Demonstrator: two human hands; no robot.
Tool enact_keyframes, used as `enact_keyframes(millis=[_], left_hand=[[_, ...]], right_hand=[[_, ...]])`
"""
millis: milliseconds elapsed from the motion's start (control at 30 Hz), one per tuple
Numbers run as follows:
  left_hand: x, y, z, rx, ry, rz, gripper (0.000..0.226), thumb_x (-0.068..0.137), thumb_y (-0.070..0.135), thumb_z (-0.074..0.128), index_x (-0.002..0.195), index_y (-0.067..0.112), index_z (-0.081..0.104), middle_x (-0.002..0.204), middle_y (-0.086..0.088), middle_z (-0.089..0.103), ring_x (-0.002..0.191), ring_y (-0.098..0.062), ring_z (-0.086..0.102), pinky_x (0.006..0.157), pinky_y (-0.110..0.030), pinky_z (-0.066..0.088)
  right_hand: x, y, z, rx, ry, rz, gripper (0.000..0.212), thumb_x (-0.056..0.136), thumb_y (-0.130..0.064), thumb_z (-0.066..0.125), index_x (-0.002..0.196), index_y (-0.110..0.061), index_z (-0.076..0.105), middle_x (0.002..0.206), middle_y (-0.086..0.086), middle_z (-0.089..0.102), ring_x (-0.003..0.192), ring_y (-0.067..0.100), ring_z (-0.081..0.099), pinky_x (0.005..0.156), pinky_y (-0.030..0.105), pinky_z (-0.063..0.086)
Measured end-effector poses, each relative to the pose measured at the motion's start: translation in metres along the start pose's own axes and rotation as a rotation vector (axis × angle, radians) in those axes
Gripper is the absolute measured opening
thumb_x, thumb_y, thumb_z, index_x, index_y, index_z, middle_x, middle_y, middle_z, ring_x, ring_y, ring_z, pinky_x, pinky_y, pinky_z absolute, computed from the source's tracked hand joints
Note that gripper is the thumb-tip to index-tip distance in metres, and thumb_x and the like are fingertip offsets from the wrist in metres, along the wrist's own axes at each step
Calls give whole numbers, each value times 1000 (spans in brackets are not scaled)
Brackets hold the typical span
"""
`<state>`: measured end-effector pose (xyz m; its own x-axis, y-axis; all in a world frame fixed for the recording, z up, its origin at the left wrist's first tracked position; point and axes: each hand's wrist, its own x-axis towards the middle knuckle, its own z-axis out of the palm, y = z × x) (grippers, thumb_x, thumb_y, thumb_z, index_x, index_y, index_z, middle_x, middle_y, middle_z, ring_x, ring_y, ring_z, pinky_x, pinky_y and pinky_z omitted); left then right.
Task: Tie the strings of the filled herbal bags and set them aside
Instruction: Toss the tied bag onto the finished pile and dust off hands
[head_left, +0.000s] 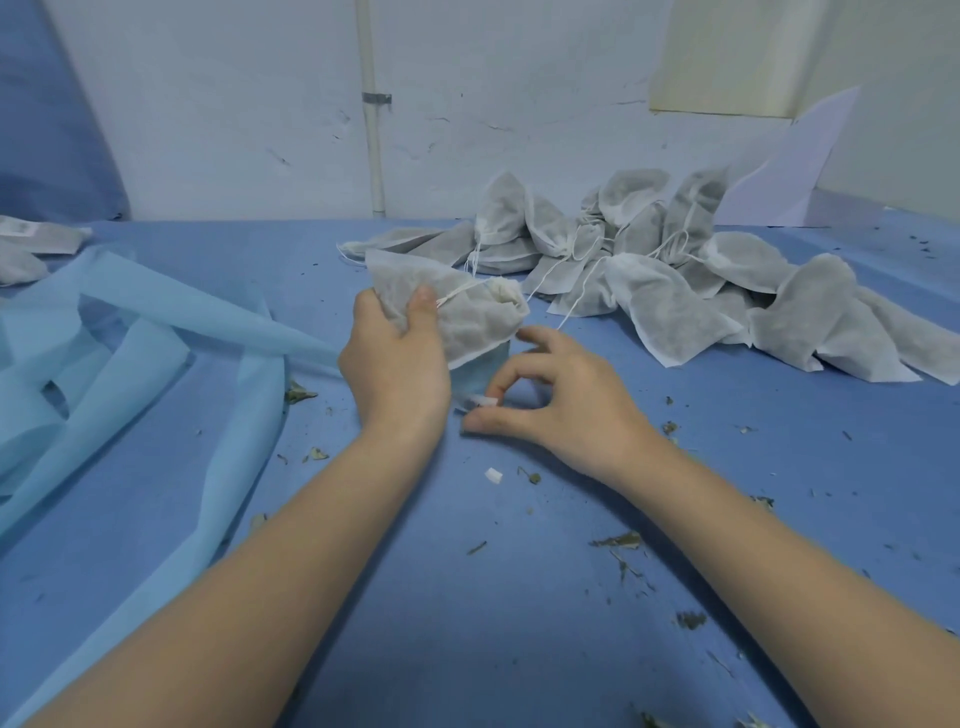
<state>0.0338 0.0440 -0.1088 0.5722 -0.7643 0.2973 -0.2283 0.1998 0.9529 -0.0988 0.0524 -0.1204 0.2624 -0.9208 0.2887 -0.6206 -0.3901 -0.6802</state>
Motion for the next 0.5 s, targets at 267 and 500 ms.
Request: enact_keyframes(millis=[267, 500], left_hand=[[-7, 3, -5, -167, -206, 168, 12, 90, 32, 61, 80, 31, 54, 77, 15, 63, 79, -8, 61, 80, -32, 49], [-17, 7, -5, -251, -427, 204, 4, 84, 28, 63, 88, 28, 62, 83, 9, 69, 84, -13, 64, 83, -35, 51]], right_hand=[[-7, -24, -34, 32, 233, -243, 20, 67, -35, 82, 69, -34, 63, 140, -11, 42, 121, 7, 38, 98, 5, 24], [-2, -18, -45, -53, 280, -222, 18, 72, -32, 80, 77, -22, 66, 136, -11, 44, 116, 11, 38, 97, 12, 27]])
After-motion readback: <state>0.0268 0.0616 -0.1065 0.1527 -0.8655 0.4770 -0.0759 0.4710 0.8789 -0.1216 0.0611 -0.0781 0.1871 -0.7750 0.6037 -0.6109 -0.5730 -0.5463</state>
